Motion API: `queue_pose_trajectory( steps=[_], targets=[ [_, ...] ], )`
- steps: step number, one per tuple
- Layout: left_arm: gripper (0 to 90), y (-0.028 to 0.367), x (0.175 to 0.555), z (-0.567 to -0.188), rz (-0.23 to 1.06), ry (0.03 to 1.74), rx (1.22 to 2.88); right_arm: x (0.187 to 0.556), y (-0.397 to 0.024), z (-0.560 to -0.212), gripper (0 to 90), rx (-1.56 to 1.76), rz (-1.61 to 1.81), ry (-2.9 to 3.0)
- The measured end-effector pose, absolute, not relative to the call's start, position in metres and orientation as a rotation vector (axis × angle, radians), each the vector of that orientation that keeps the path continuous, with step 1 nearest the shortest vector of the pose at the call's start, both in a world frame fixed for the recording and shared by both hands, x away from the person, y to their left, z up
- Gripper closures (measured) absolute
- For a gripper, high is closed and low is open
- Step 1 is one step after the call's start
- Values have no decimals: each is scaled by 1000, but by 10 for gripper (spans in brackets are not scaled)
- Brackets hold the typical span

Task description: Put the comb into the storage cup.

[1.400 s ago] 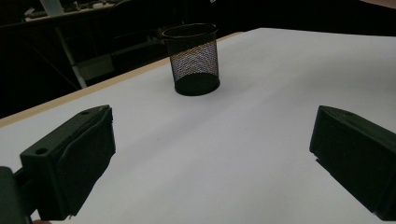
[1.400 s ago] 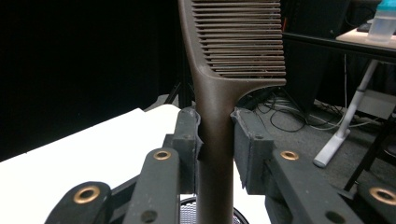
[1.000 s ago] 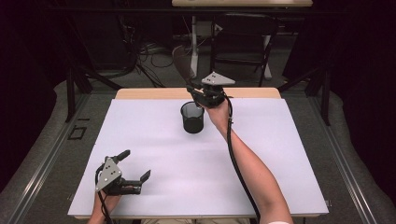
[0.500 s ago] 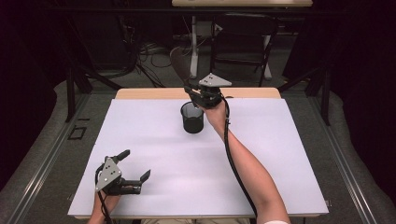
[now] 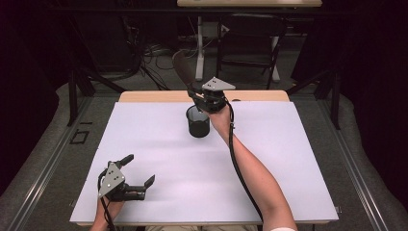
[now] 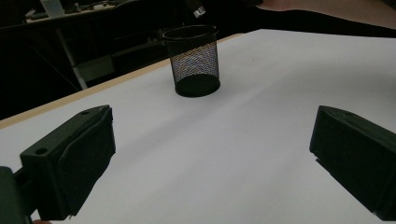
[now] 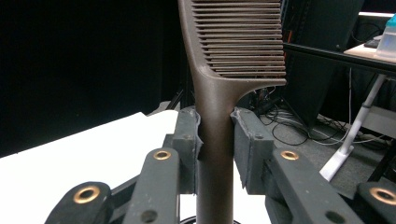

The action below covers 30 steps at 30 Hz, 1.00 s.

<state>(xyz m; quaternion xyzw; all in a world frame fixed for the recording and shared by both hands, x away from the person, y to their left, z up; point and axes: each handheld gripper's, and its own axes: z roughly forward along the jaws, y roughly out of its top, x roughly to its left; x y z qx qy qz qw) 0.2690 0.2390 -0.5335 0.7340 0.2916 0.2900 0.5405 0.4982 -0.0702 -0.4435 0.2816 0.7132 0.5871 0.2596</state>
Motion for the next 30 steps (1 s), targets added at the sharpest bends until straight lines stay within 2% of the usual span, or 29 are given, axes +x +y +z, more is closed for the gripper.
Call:
queue_pose_trajectory(
  steps=[30],
  targets=[
    [4, 239, 269, -533, 696, 686, 1748, 502, -64, -459, 728, 765, 1563, 1965]
  ],
)
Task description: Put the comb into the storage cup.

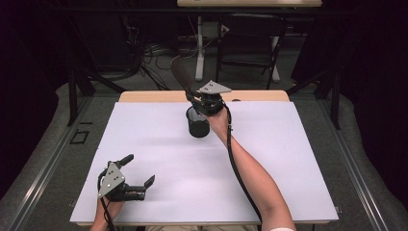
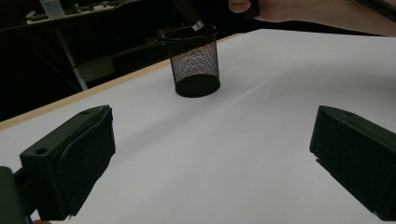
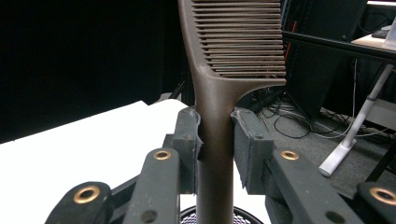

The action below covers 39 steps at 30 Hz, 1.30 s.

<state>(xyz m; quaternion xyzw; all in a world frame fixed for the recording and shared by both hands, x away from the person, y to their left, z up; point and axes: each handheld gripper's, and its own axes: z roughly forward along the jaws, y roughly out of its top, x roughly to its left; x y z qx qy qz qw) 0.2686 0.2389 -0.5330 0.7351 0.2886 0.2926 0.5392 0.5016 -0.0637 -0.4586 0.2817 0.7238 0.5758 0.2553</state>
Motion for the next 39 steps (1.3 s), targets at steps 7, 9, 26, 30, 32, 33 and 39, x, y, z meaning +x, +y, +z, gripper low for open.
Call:
queue_pose_trajectory(
  steps=[7, 9, 26, 30, 32, 33, 39],
  targets=[
    [4, 239, 269, -533, 696, 687, 1749, 503, -63, -463, 728, 769, 1558, 1974],
    [4, 239, 269, -533, 697, 685, 1751, 503, -63, -464, 728, 769, 1555, 1977],
    [4, 239, 269, -533, 697, 687, 1748, 504, -65, -473, 728, 778, 1543, 1988],
    [4, 239, 269, -533, 698, 683, 1752, 504, -65, -475, 728, 779, 1539, 1994],
    [4, 239, 269, -533, 697, 686, 1749, 504, -65, -476, 728, 784, 1539, 1997],
    [4, 239, 269, -533, 697, 686, 1749, 504, -65, -476, 728, 784, 1538, 1995],
    [4, 239, 269, -533, 697, 685, 1750, 504, -66, -480, 728, 787, 1533, 2005]
  ],
)
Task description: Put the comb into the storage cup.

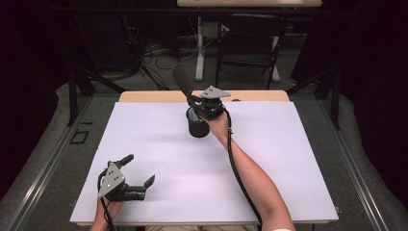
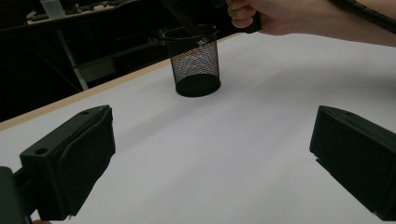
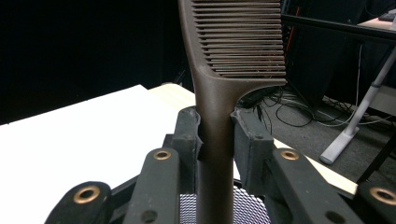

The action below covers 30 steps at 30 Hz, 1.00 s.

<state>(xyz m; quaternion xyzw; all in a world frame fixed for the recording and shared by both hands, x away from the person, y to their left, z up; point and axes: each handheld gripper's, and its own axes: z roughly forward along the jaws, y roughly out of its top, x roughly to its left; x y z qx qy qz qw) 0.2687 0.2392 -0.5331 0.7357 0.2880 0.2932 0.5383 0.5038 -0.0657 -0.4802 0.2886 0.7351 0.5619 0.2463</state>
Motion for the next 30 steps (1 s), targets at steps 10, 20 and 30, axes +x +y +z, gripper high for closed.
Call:
queue_pose_trajectory(
  steps=[10, 20, 30],
  targets=[
    [4, 239, 269, -533, 698, 684, 1751, 504, -67, -485, 728, 799, 1529, 2009],
    [4, 239, 269, -533, 699, 685, 1749, 504, -67, -488, 728, 800, 1520, 2022],
    [4, 239, 269, -533, 698, 686, 1750, 505, -68, -491, 728, 804, 1515, 2025]
  ],
)
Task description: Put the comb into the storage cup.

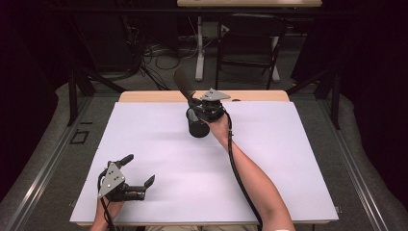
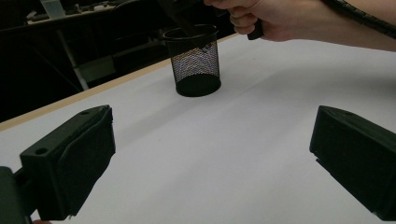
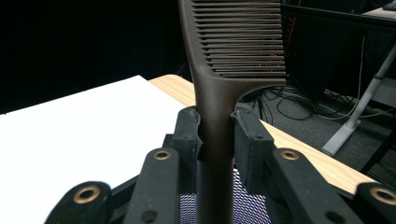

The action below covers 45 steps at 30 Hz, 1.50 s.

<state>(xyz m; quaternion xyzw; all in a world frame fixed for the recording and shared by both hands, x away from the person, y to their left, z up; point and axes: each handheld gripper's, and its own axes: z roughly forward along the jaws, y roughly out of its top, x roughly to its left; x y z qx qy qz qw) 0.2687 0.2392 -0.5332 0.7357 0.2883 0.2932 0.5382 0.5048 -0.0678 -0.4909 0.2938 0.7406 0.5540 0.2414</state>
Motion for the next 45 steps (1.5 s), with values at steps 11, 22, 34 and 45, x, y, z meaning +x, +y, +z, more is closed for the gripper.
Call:
queue_pose_trajectory(
  steps=[11, 22, 34, 45],
  targets=[
    [4, 239, 269, -533, 698, 684, 1753, 505, -68, -495, 728, 811, 1499, 2046],
    [4, 239, 269, -533, 698, 686, 1751, 506, -69, -500, 727, 823, 1484, 2063],
    [4, 239, 269, -533, 699, 683, 1753, 506, -68, -503, 727, 828, 1474, 2074],
    [4, 239, 269, -533, 700, 683, 1755, 507, -70, -507, 727, 840, 1463, 2083]
  ],
)
